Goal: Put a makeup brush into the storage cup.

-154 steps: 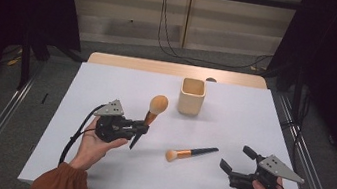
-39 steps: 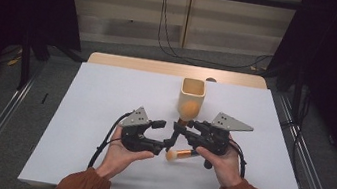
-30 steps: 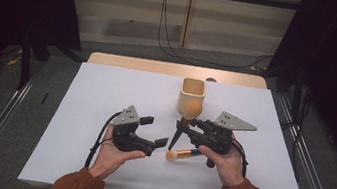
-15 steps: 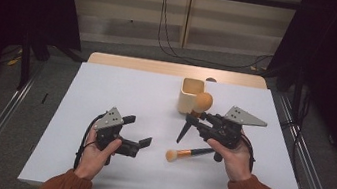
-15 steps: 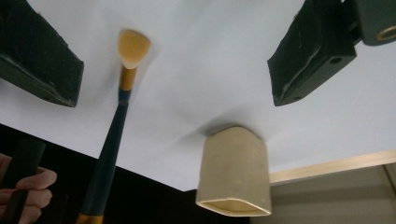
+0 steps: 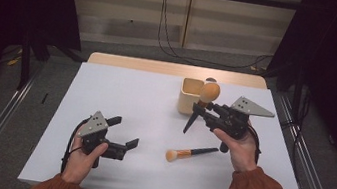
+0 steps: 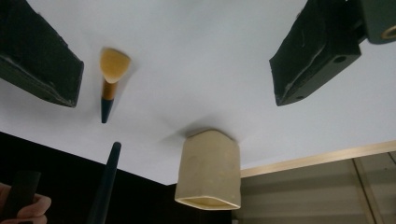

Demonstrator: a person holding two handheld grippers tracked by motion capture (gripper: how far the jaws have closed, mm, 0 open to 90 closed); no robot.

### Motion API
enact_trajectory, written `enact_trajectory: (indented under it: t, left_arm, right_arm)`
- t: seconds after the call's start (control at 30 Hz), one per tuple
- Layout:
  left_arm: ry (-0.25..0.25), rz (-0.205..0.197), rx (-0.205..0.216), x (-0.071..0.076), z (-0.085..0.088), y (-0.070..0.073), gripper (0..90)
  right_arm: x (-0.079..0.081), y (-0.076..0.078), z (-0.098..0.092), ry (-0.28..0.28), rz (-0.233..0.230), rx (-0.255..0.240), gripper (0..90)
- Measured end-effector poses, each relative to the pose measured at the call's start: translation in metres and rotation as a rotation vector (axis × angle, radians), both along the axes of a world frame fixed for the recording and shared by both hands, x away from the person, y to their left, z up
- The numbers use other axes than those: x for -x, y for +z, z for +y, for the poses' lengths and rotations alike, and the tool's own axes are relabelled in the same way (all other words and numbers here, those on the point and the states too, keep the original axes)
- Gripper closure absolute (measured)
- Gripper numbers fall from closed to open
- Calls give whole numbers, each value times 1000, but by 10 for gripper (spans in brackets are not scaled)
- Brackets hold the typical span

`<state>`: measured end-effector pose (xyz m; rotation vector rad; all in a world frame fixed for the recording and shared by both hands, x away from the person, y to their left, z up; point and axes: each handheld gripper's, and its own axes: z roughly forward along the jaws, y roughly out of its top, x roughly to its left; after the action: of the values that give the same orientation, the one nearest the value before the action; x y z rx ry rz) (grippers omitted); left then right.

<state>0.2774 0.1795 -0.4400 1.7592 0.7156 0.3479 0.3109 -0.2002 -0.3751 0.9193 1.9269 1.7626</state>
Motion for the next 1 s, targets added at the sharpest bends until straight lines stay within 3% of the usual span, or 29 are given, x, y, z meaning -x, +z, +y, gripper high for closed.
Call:
enact_trajectory:
  t: [0.1,0.17,0.6,0.73,1.0]
  left_arm:
    - [3,10,1,4,5,-2,25]
    - [8,9,-28,6,8,-3,25]
    - [95,11,3,20,38,-11,23]
    - [117,10,16,21,42,-14,23]
    - [137,-1,5,22,45,-15,23]
  right_arm:
    - [-3,4,-1,-2,-10,4,650]
    - [-6,7,-2,-4,-15,14,650]
    - [-24,21,-7,-38,-26,33,650]
    - [-30,27,-11,-50,-28,34,650]
    - [-42,43,-15,-71,-53,46,650]
